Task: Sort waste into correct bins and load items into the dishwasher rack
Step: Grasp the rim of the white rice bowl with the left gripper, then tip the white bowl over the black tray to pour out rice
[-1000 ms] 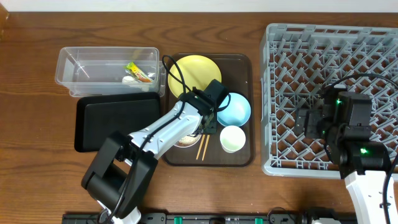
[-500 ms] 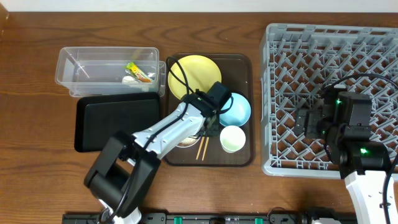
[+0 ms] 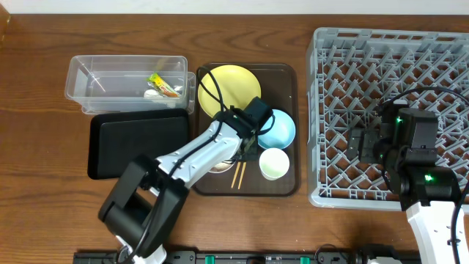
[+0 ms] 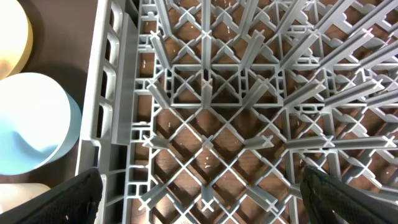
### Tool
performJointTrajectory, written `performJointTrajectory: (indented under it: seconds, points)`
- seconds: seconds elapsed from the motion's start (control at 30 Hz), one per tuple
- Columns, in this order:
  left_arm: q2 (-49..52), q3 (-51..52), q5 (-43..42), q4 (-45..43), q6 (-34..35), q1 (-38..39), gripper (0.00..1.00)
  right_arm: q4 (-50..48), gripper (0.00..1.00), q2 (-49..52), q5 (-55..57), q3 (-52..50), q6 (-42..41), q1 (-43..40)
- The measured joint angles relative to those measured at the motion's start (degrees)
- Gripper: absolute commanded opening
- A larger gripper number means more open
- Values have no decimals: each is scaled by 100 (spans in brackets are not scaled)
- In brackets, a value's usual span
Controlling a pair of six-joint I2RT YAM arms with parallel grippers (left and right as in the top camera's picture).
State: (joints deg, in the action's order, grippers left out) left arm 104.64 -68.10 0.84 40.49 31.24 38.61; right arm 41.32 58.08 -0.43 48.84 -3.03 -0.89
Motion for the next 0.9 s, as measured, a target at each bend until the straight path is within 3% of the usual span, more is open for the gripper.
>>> performJointTrajectory:
  seconds: [0.23, 0.43, 0.63, 0.9]
  points:
    - [-1014, 0, -116, 232, -284, -269, 6, 0, 99, 0, 0, 0, 0, 0]
    - [-1759, 0, -479, 601, -647, -1176, 6, 2, 99, 0, 0, 0, 0, 0]
    - [-1838, 0, -1812, 605, -1384, -2680, 6, 0, 99, -2, 0, 0, 0, 0]
    - [-1473, 0, -4258, 824, -2608, -4645, 6, 0, 99, 0, 0, 0, 0, 0]
